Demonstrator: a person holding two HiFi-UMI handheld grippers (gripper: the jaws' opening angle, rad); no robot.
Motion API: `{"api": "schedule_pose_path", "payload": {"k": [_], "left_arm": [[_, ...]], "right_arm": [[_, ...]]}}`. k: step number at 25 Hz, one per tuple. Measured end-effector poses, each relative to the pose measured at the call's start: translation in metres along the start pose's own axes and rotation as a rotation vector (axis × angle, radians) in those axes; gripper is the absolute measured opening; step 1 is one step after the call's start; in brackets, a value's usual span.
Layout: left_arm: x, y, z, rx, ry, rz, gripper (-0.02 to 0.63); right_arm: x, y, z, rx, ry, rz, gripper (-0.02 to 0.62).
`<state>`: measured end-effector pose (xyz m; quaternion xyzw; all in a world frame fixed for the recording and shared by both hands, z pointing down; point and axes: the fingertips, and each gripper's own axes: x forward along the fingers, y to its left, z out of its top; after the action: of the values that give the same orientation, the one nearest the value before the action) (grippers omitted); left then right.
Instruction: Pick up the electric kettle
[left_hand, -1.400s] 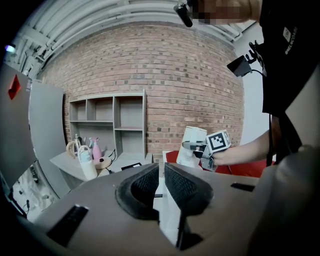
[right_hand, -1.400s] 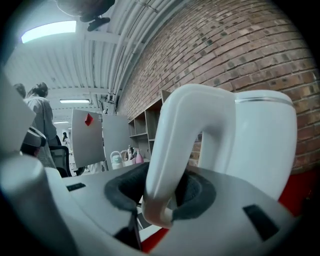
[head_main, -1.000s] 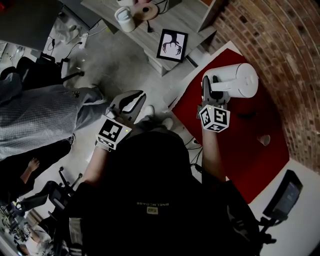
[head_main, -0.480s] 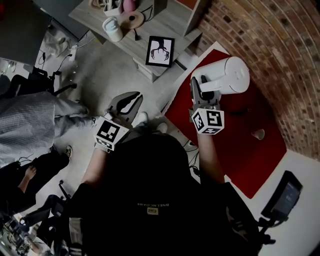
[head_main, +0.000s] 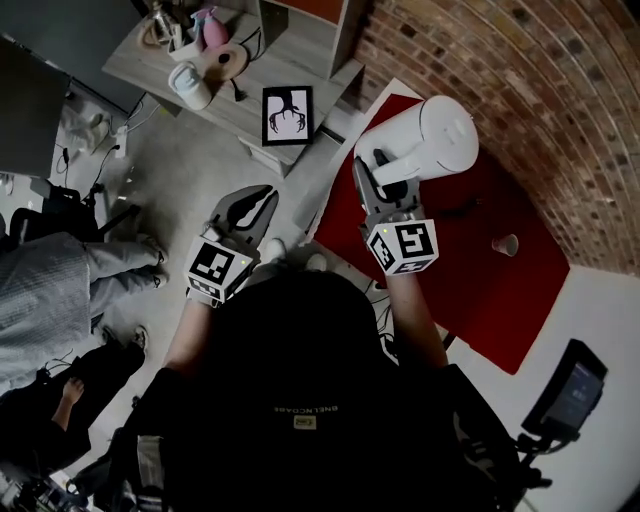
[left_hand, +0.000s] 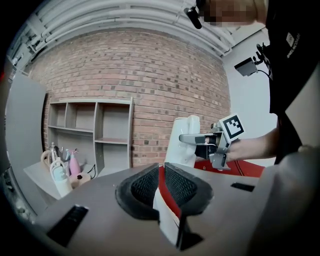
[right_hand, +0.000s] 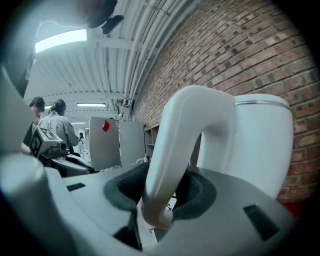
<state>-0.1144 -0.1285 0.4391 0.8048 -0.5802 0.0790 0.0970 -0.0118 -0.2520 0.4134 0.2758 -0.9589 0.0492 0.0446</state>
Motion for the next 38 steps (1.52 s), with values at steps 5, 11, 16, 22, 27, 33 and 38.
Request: {"api": "schedule_pose_path", "payload": {"k": [5, 11, 16, 22, 27, 33, 38], "left_arm": [[0.017, -0.005, 0.011, 0.018, -0.021, -0.059, 0.028], [0.031, -0.012, 0.017, 0.033, -0.034, -0.11, 0.028], [0.045, -0.018, 0.024, 0.041, -0.048, -0.158, 0.026], [0.06, -0.027, 0.03, 0.043, -0.061, -0.213, 0.028], [0.076, -0.034, 0.038, 0.053, -0.069, -0.271, 0.026], [0.097, -0.052, 0.046, 0.06, -0.074, -0.345, 0.026], [0.111, -0.065, 0.05, 0.067, -0.07, -0.397, 0.026]], "right_arm": [[-0.009, 0.004, 0.016, -0.027, -0.004, 0.008, 0.147], [-0.021, 0.001, 0.028, -0.045, -0.004, -0.003, 0.149], [-0.032, 0.0, 0.034, -0.066, -0.004, -0.019, 0.149], [-0.044, -0.001, 0.039, -0.092, -0.003, -0.033, 0.15], [-0.059, -0.005, 0.042, -0.1, -0.005, -0.069, 0.153], [-0.083, -0.016, 0.039, -0.109, 0.011, -0.133, 0.153], [-0.102, -0.03, 0.036, -0.095, 0.023, -0.184, 0.153]]}}
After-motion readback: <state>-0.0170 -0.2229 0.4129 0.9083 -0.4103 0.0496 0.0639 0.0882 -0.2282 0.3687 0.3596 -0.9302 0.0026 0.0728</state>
